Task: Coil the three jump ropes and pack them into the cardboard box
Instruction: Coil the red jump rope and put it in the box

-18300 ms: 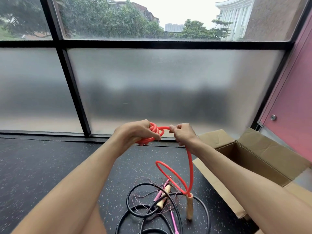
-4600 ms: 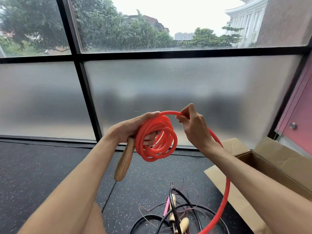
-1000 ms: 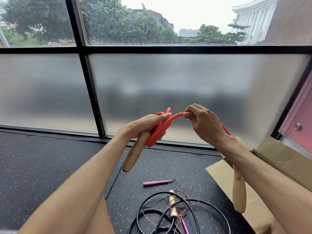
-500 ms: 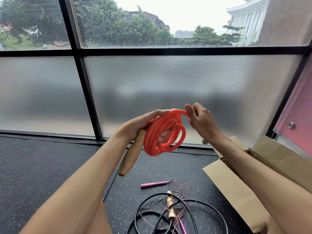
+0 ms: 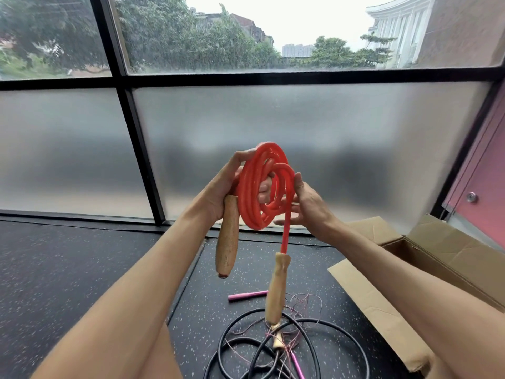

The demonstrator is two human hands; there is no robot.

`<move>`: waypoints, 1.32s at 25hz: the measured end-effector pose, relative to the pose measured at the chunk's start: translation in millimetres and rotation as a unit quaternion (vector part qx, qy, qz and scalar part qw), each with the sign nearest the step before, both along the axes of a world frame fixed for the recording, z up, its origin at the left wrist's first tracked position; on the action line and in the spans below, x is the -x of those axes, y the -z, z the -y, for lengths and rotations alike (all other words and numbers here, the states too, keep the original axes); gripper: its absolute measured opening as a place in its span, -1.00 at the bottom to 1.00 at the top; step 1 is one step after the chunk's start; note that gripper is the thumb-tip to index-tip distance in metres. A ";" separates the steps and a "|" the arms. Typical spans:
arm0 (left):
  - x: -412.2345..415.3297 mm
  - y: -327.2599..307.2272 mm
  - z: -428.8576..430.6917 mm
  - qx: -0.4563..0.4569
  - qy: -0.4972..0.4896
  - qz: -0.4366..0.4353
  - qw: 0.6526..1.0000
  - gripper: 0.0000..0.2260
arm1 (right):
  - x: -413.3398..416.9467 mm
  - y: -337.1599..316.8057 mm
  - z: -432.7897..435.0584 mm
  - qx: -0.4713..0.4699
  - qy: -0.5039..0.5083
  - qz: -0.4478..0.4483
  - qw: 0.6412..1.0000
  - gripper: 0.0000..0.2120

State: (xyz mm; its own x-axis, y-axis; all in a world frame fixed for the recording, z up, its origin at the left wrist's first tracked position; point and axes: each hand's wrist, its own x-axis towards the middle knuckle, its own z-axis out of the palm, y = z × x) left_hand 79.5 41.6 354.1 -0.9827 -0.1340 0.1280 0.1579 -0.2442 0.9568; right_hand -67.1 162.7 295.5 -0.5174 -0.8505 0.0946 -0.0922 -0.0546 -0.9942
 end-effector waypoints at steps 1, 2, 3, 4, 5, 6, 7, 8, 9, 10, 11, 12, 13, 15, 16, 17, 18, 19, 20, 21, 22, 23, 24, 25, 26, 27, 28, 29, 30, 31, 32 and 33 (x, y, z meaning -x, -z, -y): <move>1.1 -1.4 0.8 -0.023 -0.020 -0.021 0.999 -0.56 | -1.2 3.5 1.0 -0.017 -0.017 0.001 1.000 -0.37; 2.7 -3.2 0.8 -0.046 -0.043 -0.038 0.997 -0.57 | -2.7 6.9 2.4 -0.032 -0.031 0.002 0.999 -0.36; 5.3 -4.1 1.6 -0.059 -0.069 -0.049 0.995 -0.61 | -2.9 10.1 4.4 -0.042 -0.037 0.010 0.998 -0.34; 7.5 -4.5 0.7 -0.057 -0.094 -0.054 0.993 -0.64 | -2.4 12.5 5.9 -0.045 -0.040 0.026 0.998 -0.31; 9.9 -3.9 -0.6 -0.039 -0.120 -0.054 0.991 -0.66 | -2.6 13.1 6.4 -0.048 -0.045 0.045 0.997 -0.28; 12.3 -2.5 -2.7 -0.010 -0.147 -0.048 0.988 -0.66 | -3.4 12.9 6.7 -0.052 -0.052 0.066 0.995 -0.24; 14.6 -0.8 -5.1 0.020 -0.173 -0.039 0.984 -0.65 | -5.0 11.5 5.8 -0.055 -0.062 0.085 0.993 -0.22; 17.1 0.7 -8.0 0.046 -0.199 -0.030 0.979 -0.64 | -5.8 10.0 5.5 -0.051 -0.067 0.103 0.991 -0.20; 18.7 1.6 -10.6 0.068 -0.221 -0.025 0.973 -0.64 | -6.7 7.9 5.2 -0.040 -0.065 0.117 0.990 -0.21; 20.5 2.2 -12.6 0.082 -0.238 -0.028 0.967 -0.65 | -7.7 5.3 5.4 -0.022 -0.054 0.127 0.990 -0.22; 22.8 3.5 -12.6 0.090 -0.255 -0.033 0.962 -0.65 | -8.0 2.9 5.8 -0.003 -0.039 0.131 0.991 -0.24; 24.3 3.7 -14.2 0.090 -0.270 -0.042 0.958 -0.65 | -8.6 0.5 6.2 0.015 -0.027 0.128 0.991 -0.27; 26.8 4.6 -15.3 0.085 -0.288 -0.050 0.953 -0.66 | -9.4 -1.7 6.3 0.028 -0.022 0.118 0.992 -0.29; 33.0 7.0 -19.3 0.088 -0.328 -0.066 0.938 -0.66 | -15.3 -2.7 4.2 0.032 -0.039 0.065 0.997 -0.35; 35.9 8.8 -21.5 0.090 -0.352 -0.069 0.929 -0.64 | -19.8 -1.1 2.4 0.021 -0.054 0.026 0.998 -0.36; 39.0 11.8 -21.5 0.083 -0.376 -0.069 0.920 -0.62 | -25.0 0.5 0.3 0.007 -0.067 -0.012 0.998 -0.36; 41.8 15.3 -21.8 0.062 -0.392 -0.068 0.915 -0.58 | -29.0 2.4 -0.8 -0.004 -0.075 -0.044 0.996 -0.35; 43.6 18.0 -22.1 0.042 -0.398 -0.062 0.914 -0.53 | -31.9 4.5 -1.3 -0.012 -0.076 -0.064 0.995 -0.35; 46.1 20.8 -22.5 0.033 -0.403 -0.050 0.913 -0.45 | -33.7 6.9 -1.6 -0.017 -0.073 -0.078 0.994 -0.35; 47.7 23.4 -22.7 0.034 -0.407 -0.035 0.912 -0.36 | -33.9 9.0 -1.9 -0.022 -0.063 -0.092 0.993 -0.33; 49.1 26.0 -22.7 0.030 -0.405 -0.023 0.914 -0.31 | -33.1 10.5 -1.7 -0.030 -0.048 -0.108 0.993 -0.31; 50.0 27.3 -23.6 0.020 -0.396 -0.015 0.918 -0.32 | -32.0 11.4 -1.9 -0.033 -0.033 -0.118 0.992 -0.33; 52.5 28.7 -22.7 0.009 -0.383 -0.005 0.924 -0.35 | -31.8 11.0 -2.6 -0.031 -0.019 -0.125 0.992 -0.39; 52.9 27.5 -22.5 0.002 -0.368 0.008 0.930 -0.38 | -31.7 9.7 -3.6 -0.026 -0.009 -0.127 0.992 -0.47; 54.3 27.0 -21.3 -0.008 -0.351 0.018 0.936 -0.37 | -30.4 8.9 -3.8 -0.023 0.002 -0.125 0.992 -0.54; 56.1 27.0 -20.8 -0.014 -0.340 0.028 0.940 -0.33 | -28.5 8.5 -3.6 -0.020 0.014 -0.122 0.992 -0.60; 58.5 27.3 -20.7 -0.018 -0.338 0.038 0.940 -0.30 | -26.4 9.1 -3.4 -0.015 0.025 -0.117 0.993 -0.63; 59.3 26.4 -22.9 -0.010 -0.343 0.050 0.938 -0.32 | -24.5 10.7 -3.1 -0.005 0.033 -0.105 0.994 -0.64; 61.1 26.1 -25.4 0.006 -0.349 0.059 0.935 -0.38 | -23.7 12.1 -3.0 0.005 0.040 -0.092 0.995 -0.64; 62.4 26.0 -27.2 0.031 -0.353 0.070 0.933 -0.44 | -22.8 14.0 -2.7 0.014 0.046 -0.081 0.996 -0.63; 63.7 25.7 -27.3 0.052 -0.350 0.076 0.932 -0.47 | -22.6 15.1 -2.1 0.020 0.052 -0.073 0.996 -0.63; 63.9 23.8 -26.8 0.068 -0.341 0.080 0.934 -0.47 | -22.1 15.4 -1.4 0.026 0.057 -0.063 0.996 -0.63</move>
State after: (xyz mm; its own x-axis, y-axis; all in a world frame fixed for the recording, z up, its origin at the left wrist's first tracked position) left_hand 15.7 68.5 330.3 -0.6828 -0.7290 0.0488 0.0846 -0.0125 0.9963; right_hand -44.9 164.2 280.1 -0.5909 -0.7794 0.2083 -0.2248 -0.0888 -0.9703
